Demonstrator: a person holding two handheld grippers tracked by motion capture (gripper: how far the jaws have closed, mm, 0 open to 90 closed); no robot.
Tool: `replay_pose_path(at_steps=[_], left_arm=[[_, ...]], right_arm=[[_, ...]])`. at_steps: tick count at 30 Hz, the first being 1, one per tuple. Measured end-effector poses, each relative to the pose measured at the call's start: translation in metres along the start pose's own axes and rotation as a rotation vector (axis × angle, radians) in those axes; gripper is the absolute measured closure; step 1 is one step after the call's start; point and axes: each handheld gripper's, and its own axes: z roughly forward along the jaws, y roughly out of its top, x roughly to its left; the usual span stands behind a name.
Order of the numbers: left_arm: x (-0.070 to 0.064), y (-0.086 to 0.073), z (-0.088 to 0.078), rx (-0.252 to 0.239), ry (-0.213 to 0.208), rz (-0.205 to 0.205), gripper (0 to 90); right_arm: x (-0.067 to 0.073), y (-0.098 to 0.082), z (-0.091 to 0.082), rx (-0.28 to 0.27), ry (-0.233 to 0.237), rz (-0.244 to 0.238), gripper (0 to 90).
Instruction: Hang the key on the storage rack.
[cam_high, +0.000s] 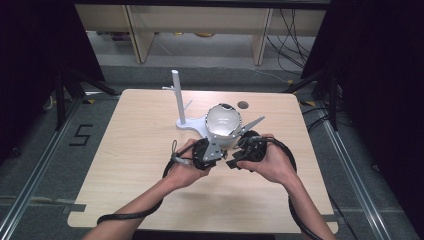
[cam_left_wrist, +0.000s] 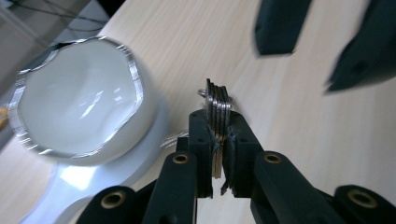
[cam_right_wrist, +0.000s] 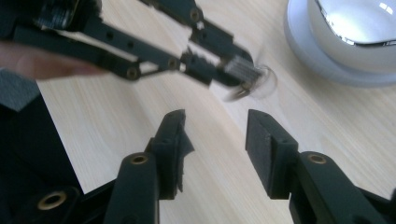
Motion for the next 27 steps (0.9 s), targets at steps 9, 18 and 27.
replay_pose_path(at_steps=[9,18,27], left_arm=[[0.031,-0.016,-0.027,0.093,0.102,0.029,82.1],[0.051,-0.031,-0.046,0.127,0.141,0.002,82.1],[0.067,-0.039,-0.062,0.147,0.175,-0.017,82.1]], right_arm=[[-0.005,-0.022,0.0,-0.067,-0.075,0.05,60.4],[-0.013,-0.045,0.007,-0.088,-0.107,0.078,60.6],[-0.016,-0.06,0.012,-0.127,-0.143,0.091,60.2]])
